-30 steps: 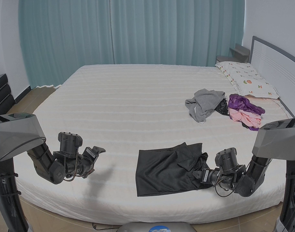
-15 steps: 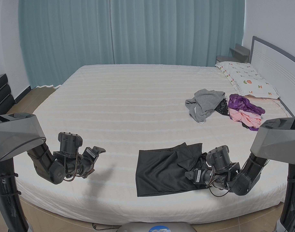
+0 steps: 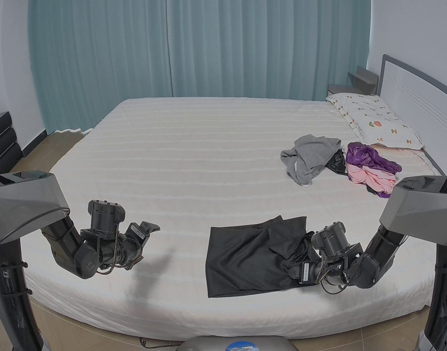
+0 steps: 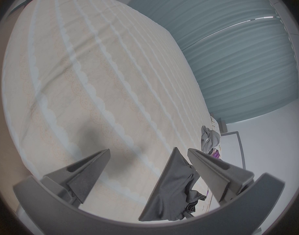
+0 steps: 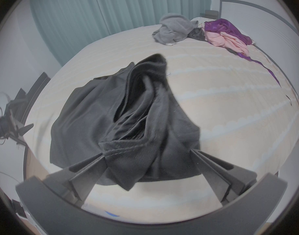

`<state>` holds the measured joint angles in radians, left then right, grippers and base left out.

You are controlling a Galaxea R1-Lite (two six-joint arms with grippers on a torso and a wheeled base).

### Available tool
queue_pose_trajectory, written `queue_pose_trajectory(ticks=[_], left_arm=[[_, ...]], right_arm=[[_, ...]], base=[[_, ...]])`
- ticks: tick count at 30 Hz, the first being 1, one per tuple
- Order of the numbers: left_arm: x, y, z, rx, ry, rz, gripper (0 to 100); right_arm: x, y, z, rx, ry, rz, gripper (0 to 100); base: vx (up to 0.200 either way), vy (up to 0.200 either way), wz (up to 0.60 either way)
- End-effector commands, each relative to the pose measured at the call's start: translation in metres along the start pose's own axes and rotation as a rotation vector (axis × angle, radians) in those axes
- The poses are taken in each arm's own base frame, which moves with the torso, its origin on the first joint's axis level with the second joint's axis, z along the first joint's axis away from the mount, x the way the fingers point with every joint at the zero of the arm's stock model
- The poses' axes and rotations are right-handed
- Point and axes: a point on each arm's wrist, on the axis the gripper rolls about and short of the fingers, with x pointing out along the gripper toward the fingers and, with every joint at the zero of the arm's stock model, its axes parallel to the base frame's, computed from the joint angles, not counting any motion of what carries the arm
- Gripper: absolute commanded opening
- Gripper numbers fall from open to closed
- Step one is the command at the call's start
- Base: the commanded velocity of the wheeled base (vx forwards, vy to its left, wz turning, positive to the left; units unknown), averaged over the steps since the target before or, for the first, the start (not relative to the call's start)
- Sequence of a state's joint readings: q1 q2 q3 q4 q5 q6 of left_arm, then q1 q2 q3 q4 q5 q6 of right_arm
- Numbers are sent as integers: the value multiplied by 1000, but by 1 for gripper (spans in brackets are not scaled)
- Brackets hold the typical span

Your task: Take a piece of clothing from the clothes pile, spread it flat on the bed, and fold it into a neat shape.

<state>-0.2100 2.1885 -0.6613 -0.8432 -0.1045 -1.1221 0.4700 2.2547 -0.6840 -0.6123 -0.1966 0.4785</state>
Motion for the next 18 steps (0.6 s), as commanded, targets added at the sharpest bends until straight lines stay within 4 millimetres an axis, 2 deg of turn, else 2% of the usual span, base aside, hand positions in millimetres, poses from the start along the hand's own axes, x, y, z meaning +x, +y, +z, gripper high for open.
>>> queue_pose_trajectory(ticks=[1, 6, 10, 15, 16, 18], left_arm=[[1, 1, -1, 3, 3, 4, 100], [1, 1, -1, 16, 4, 7, 100], [1, 1, -1, 16, 4, 7, 100], [1, 1, -1, 18, 3, 7, 100], [1, 1, -1, 18, 3, 7, 100], [1, 1, -1, 16, 4, 7, 100]], right_arm=[[1, -24, 9, 54, -8, -54, 100], [-12, -51, 15, 142, -33, -59, 100], [-21, -71, 12, 190, -42, -23, 100], [-32, -75, 9, 211, -38, 88, 100], [-38, -77, 11, 240, -49, 163, 100], [-38, -76, 14, 261, -73, 184, 100]], base=[[0, 0, 0], [0, 0, 0], [0, 0, 0], [0, 0, 0], [0, 0, 0], [0, 0, 0]])
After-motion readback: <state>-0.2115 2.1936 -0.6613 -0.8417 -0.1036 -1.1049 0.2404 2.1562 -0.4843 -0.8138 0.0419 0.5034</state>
